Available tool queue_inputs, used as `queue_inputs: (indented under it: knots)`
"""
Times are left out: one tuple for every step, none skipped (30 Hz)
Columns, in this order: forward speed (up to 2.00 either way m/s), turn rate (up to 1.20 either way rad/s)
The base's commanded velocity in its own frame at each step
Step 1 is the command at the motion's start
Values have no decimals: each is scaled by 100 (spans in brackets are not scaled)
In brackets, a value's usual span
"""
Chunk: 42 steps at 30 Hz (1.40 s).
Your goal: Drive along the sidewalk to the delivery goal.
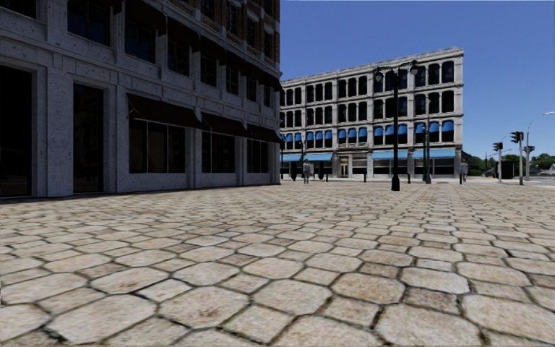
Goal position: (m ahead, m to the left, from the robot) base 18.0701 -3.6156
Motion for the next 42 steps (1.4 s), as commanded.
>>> queue_inputs:
  knots:
    - [200,0]
    - [200,0]
    - [200,0]
    - [200,0]
    - [200,0]
    - [200,0]
    - [200,0]
    - [200,0]
    - [200,0]
    - [200,0]
    - [200,0]
    - [200,0]
    - [200,0]
    - [200,0]
    - [200,0]
    - [200,0]
    - [200,0]
    - [200,0]
    - [200,0]
    - [200,0]
    - [200,0]
    - [200,0]
    - [200,0]
    - [200,0]
    - [200,0]
    - [200,0]
    - [200,0]
    - [200,0]
    - [200,0]
    - [200,0]
    - [200,0]
    - [200,0]
    - [200,0]
    - [200,0]
    - [200,0]
    - [200,0]
    - [200,0]
    - [200,0]
    - [200,0]
    - [200,0]
    - [200,0]
    - [200,0]
